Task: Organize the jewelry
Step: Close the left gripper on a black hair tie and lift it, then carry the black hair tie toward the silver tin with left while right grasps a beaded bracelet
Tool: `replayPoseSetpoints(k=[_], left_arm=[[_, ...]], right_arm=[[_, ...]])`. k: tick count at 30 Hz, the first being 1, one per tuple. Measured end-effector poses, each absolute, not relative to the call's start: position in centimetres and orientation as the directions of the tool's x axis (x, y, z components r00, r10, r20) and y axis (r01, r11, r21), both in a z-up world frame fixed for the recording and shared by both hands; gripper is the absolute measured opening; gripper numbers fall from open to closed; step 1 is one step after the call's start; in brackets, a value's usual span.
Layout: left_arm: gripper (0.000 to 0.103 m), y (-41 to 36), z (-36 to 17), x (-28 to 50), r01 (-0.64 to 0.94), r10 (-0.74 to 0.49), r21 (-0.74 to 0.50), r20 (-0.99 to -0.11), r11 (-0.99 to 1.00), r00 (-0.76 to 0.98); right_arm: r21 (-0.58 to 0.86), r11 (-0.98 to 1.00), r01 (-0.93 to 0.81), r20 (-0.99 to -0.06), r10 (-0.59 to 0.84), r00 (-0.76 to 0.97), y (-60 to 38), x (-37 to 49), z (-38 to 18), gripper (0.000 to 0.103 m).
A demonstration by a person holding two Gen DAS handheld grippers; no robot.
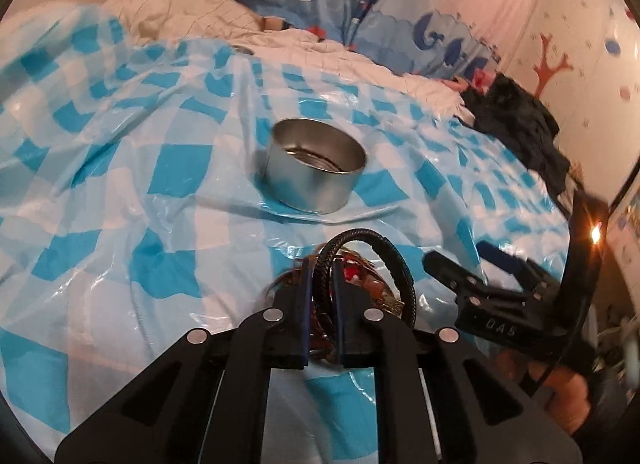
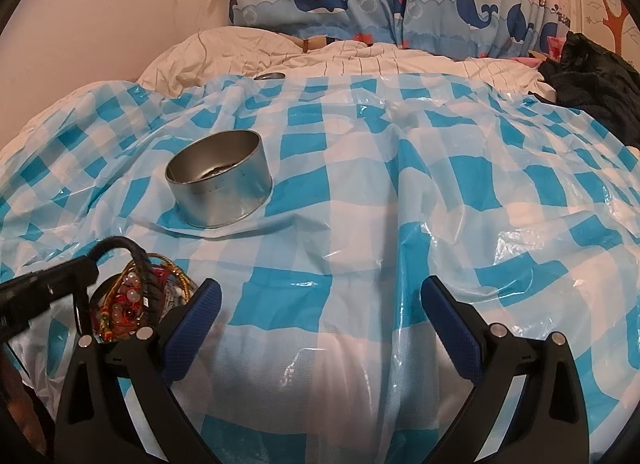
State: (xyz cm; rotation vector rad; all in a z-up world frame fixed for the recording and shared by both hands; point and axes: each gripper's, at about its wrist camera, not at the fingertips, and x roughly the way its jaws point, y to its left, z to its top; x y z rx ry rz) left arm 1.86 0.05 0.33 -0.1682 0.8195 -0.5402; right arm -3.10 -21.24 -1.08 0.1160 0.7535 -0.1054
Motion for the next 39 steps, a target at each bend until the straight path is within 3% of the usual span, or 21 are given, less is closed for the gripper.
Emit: replayPoseSetpoints(k=[13, 17, 19, 21, 23, 28, 32, 39], left_arm=[[0.008, 6.3, 1.9, 2.8, 0.205, -0.404, -0.373, -0.600, 0.905, 0.691], [0.008, 6.7, 1.9, 2.8, 0.195, -0.402, -0.381, -0.601, 0.904, 0.691], [0.008, 6.4, 1.8, 2.8, 0.201, -0.405, -0.378, -0.606, 0.904, 0.684], [0.008, 6.3, 1.8, 2.7, 0.204, -0.406, -0.375, -0.607, 0.904, 0.683], [0.008, 6.2, 1.7, 2.7, 0.204, -0.407, -0.377, -0.607, 0.904, 0.683], [0.009, 6.2, 1.8, 2.6, 0.200, -0.405, -0.378, -0.608, 0.904, 0.683], [0.009, 6.1, 1.8, 2.7, 0.200, -0.406, -0.379, -0.607, 0.904, 0.683], [0.009, 6.0, 1.7, 2.5, 0.204, -0.407, -0.376, -0.609, 0.904, 0.680]], right_arm=[[0.111, 0.961, -0.251, -0.628, 0.264, 0.732, -15.3, -4.8, 0.3, 0.096], [0.099, 0.957, -0.272, -0.611, 0.274, 0.743, -15.1, -5.3, 0.3, 0.095], [0.094, 0.955, -0.281, -0.594, 0.280, 0.754, -15.2, -5.4, 0.6, 0.082], [0.104, 0.948, -0.300, -0.607, 0.300, 0.736, -15.2, -5.1, 0.4, 0.053], [0.128, 0.937, -0.325, -0.605, 0.334, 0.723, -15.0, -5.3, 0.2, 0.044], [0.098, 0.903, -0.418, -0.589, 0.391, 0.707, -12.9, -5.5, 0.5, 0.041], [0.100, 0.899, -0.426, -0.642, 0.386, 0.663, -12.3, -4.4, -0.9, 0.013], [0.200, 0.888, -0.413, -0.630, 0.440, 0.640, -13.6, -3.9, -1.1, 0.009]])
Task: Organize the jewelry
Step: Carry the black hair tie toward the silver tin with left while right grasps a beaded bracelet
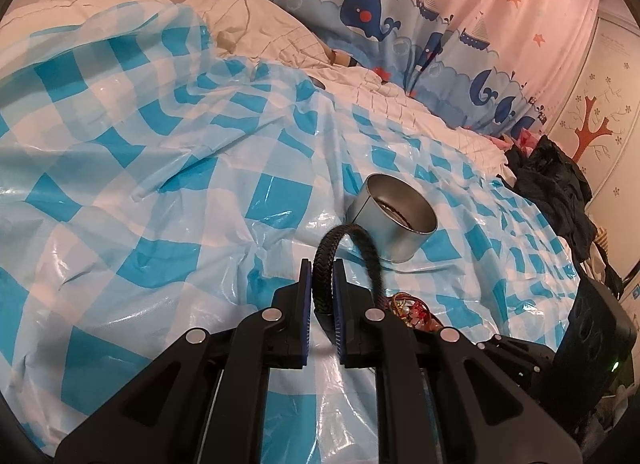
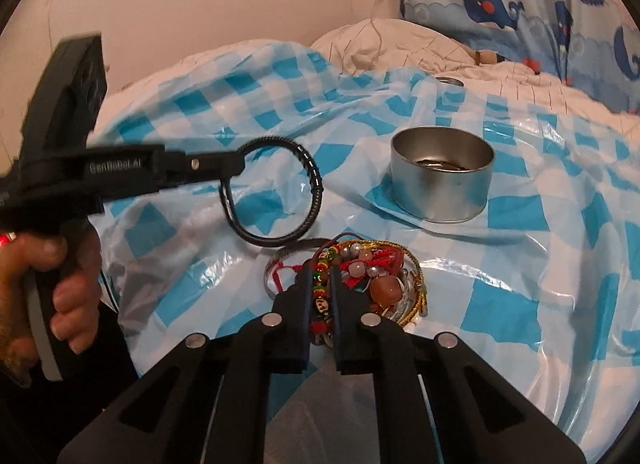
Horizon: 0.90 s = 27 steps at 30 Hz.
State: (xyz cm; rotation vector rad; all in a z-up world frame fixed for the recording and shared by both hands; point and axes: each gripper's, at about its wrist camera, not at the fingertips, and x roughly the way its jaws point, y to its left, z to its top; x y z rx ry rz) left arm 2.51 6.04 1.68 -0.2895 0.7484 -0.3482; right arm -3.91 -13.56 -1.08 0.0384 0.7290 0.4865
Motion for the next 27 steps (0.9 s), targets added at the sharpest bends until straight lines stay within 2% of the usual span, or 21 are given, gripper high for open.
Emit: replayPoseSetpoints(k=[13, 18, 19, 25, 27], left_arm=[[0.010, 5.5, 1.9, 2.3, 0.242, -0.427, -0.368, -0.592, 0.898, 0.684], [0.009, 4.2, 3.0, 1.6, 0.304, -0.451, -0.341, -0.555, 0.890, 0.699], [0.009, 4.0, 3.3, 1.6, 0.313, -0.458, -0.342, -0.549, 0.886, 0.699], [0.009, 2.1, 4.4, 2.8, 0.363, -0.506, -0.357, -0.525, 0.861, 0.684], [0.009, 1.8, 4.4, 3.2, 0.361, -0.510, -0.365, -0.524, 0.858, 0.682]], right_arm=[[0.465, 0.823, -0.327, -0.461, 0.540, 0.704, -19.2, -3.9, 2.1, 0.009], [0.477, 0.824, -0.306, -0.435, 0.524, 0.733, -20.3, -3.8, 3.1, 0.008], [0.475, 0.826, -0.303, -0.434, 0.519, 0.736, -20.4, -3.7, 3.3, 0.001], [0.475, 0.830, -0.294, -0.416, 0.506, 0.756, -21.8, -2.6, 4.5, 0.000], [0.490, 0.818, -0.300, -0.441, 0.529, 0.725, -22.0, -2.1, 4.3, 0.001]])
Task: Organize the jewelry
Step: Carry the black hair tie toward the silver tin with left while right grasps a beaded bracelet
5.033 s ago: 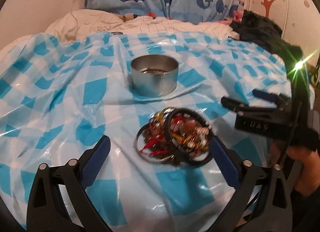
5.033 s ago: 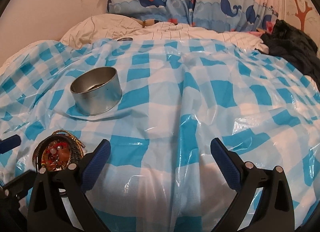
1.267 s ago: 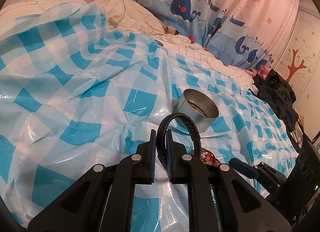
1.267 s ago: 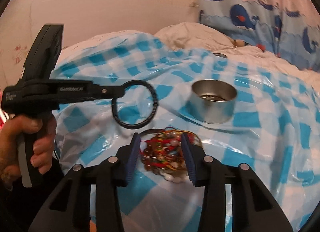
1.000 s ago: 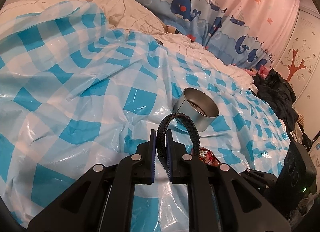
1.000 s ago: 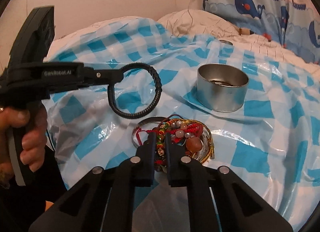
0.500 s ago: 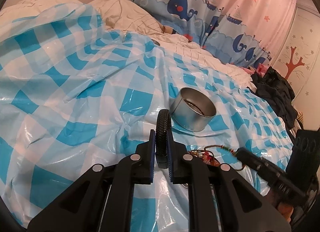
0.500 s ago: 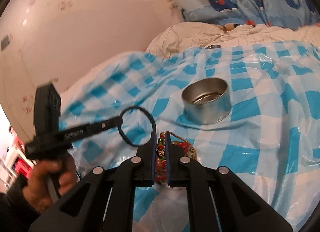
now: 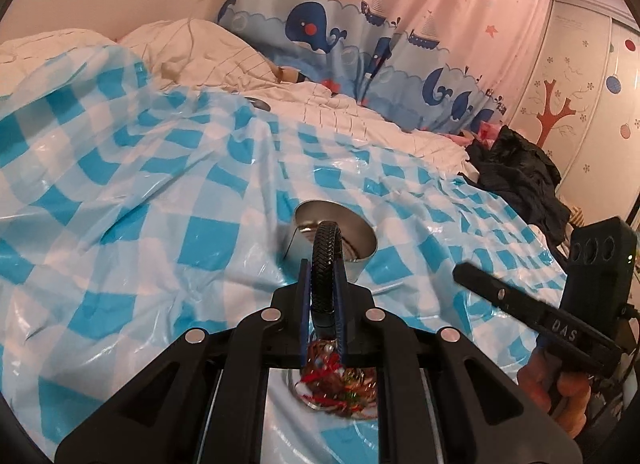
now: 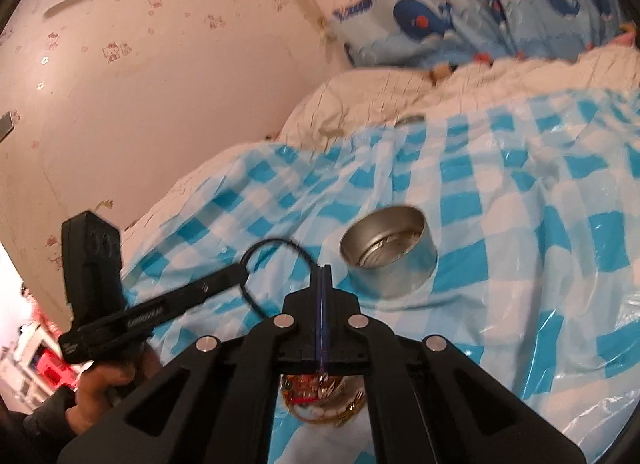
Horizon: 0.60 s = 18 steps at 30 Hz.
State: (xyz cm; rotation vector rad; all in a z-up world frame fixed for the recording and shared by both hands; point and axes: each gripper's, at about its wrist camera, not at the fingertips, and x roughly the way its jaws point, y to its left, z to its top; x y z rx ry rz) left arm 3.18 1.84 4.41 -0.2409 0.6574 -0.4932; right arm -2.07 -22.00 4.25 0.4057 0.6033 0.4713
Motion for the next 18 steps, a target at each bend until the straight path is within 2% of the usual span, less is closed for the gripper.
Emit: replayPoseSetpoints(k=[2, 5, 9, 12, 16, 18], left_arm=[[0.009, 1.8, 4.1, 3.4, 0.352, -0.507, -0.371, -0.531, 0.859, 0.679], [0.009, 1.6, 3.8, 3.5, 0.346, -0.502, -0.368, -0.542, 0.863, 0.674], [0.009, 2.1, 3.7, 3.3, 0.334, -0.494, -0.370, -0.542, 0.867, 0.680], [0.009, 2.4, 3.7, 3.3, 0.328, -0.491, -0.373, -0.542, 0.868, 0.683], [0.009, 2.7, 3.7, 3.3, 0.326, -0.489, -0.373, -0.541, 0.868, 0.684], [0.009, 2.9, 3.7, 3.3, 0.323, -0.489, -0.376, -0.540, 0.869, 0.686]], right_arm=[[0.475, 0.832, -0.288, -0.493, 0.522, 0.696, -22.0, -2.2, 3.6, 0.002], [0.440, 0.867, -0.234, -0.563, 0.469, 0.681, -21.9, -2.6, 2.2, 0.072], [0.461, 0.866, -0.196, -0.604, 0.468, 0.645, -22.0, -2.0, 0.3, 0.061], [0.385, 0.905, -0.179, -0.648, 0.404, 0.646, -21.3, -1.3, -0.6, 0.051], [0.266, 0.942, -0.203, -0.700, 0.334, 0.631, -19.8, -1.2, -1.4, 0.043], [0.211, 0.952, -0.222, -0.719, 0.305, 0.624, -18.8, -1.2, -1.9, 0.036]])
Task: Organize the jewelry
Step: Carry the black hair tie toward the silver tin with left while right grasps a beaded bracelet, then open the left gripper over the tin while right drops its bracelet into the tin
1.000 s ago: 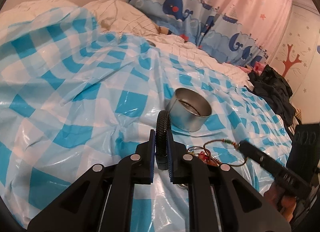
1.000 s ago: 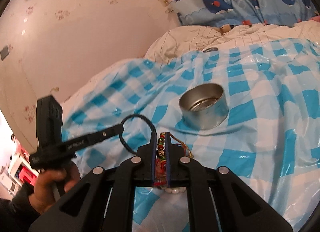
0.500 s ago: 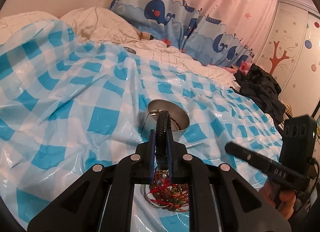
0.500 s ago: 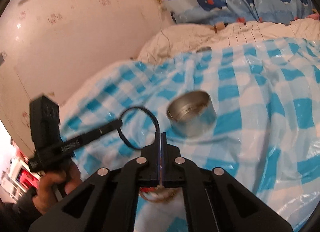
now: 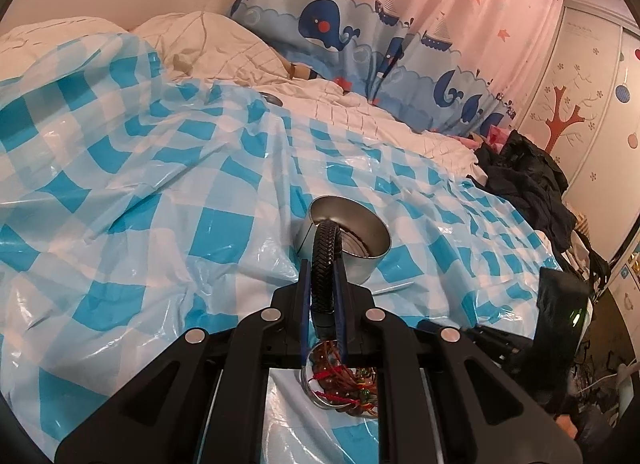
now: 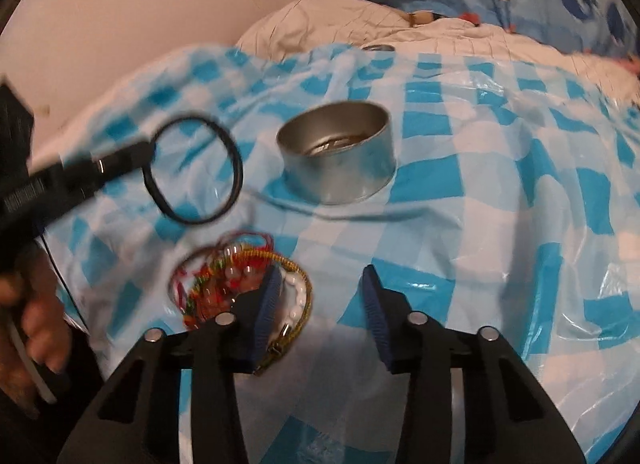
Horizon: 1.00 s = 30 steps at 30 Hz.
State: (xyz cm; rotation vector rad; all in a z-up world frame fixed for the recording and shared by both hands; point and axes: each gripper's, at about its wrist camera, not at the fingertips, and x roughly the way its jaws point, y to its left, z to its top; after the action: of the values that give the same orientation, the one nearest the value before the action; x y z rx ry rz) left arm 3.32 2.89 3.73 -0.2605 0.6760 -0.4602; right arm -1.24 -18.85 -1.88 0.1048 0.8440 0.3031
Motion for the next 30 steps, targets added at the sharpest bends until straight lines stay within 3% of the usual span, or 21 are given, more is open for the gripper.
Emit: replayPoseSetpoints(k=[1, 3, 5, 16, 25, 28, 30], left_arm=[[0.009, 2.9, 3.7, 3.4, 0.322, -0.488, -0.376, -0.540, 0.869, 0.686], [0.009, 2.9, 3.7, 3.3, 0.325, -0.489, -0.374, -0.541, 0.869, 0.685], [0.009, 2.8, 3.8, 3.3, 0.327, -0.487, -0.370, -0.541, 0.870, 0.685], [0.009, 1.5, 4.9, 4.0, 0.356, -0.537, -0.416, -0.496, 0.837, 0.683], [0.009, -2.0, 5.2, 7.6, 0.387, -0.576, -0.439, -0.481, 0.811, 0.661], [0.010, -3.3, 4.3, 9.9, 0.379, -0.576, -0.441, -0.514, 0.813, 0.636], [0.010, -4.5, 3.0, 11.9, 0.354, -0.544, -0.415, -0.586, 0.838, 0.601]], right_arm=[[0.181, 0.957, -0.229, -0.735, 0.286, 0.615, -18.4, -1.0, -2.3, 0.032], [0.151, 0.957, -0.247, -0.747, 0.274, 0.605, -17.7, -0.8, -3.0, 0.008], [0.127, 0.957, -0.260, -0.740, 0.266, 0.618, -17.2, -1.1, -2.9, 0.005], [0.214, 0.958, -0.194, -0.559, 0.282, 0.780, -20.1, -1.9, 3.2, 0.004], [0.251, 0.958, -0.142, -0.502, 0.254, 0.827, -22.5, 2.0, 5.9, 0.004], [0.256, 0.953, -0.161, -0.484, 0.271, 0.832, -22.3, 3.6, 6.5, 0.004], [0.260, 0.948, -0.181, -0.476, 0.289, 0.830, -21.7, 4.9, 6.9, 0.004]])
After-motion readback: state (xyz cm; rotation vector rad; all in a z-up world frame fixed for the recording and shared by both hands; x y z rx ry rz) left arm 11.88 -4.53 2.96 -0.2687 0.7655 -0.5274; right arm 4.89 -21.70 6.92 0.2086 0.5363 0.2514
